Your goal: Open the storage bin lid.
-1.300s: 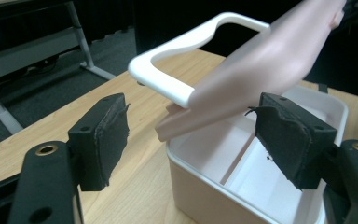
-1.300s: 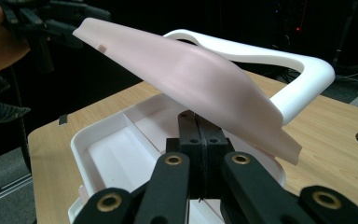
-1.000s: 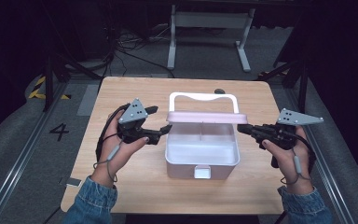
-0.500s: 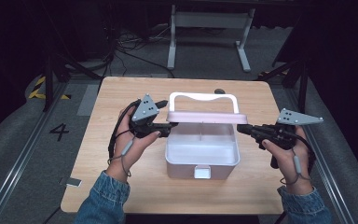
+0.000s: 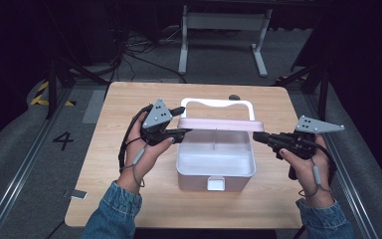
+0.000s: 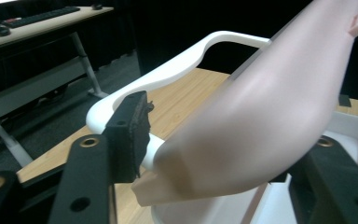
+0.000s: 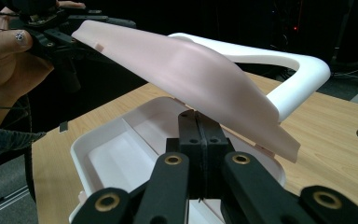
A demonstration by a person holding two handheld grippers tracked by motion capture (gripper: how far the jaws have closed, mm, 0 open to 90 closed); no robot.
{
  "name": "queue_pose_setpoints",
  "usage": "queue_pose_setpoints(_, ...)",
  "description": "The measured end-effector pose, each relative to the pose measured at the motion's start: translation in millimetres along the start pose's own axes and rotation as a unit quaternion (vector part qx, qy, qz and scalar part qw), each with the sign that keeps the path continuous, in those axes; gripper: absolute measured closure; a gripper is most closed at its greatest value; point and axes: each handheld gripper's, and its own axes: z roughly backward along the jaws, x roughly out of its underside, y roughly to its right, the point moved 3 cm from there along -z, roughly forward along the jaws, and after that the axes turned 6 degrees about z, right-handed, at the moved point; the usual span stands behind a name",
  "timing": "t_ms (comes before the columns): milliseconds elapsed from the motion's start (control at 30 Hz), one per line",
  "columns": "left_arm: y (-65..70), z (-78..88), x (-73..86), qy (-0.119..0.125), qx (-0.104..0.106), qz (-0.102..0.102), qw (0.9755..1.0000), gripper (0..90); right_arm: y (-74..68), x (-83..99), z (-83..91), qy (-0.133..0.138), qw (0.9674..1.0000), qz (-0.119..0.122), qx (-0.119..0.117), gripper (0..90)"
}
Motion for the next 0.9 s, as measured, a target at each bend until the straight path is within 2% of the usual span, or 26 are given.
queue_pose_setpoints(167,1.6,-0.7,-1.3,0.000,0.004,0.003,1.0000,55.2,0.4,-0.2,0.5,0.002,1.0000,0.000,0.001,89.6)
queue_pose_setpoints(567,-0.5,-0.7,-3.6,0.003,-0.001,0.003,1.0000,58.5,-0.5,0.2,2.3,0.000,1.0000,-0.003,0.000,87.1)
queue_pose_setpoints(800,-6.2,-3.0,-11.1,-0.001,0.006,0.011,0.9999,60.3,0.1,2.4,10.3,-0.003,0.9999,-0.006,0.010,81.1)
queue_pose_setpoints(900,-9.7,-5.9,-15.2,0.005,0.005,0.009,0.9999,61.4,0.5,4.8,14.6,-0.004,0.9998,-0.003,0.021,79.8)
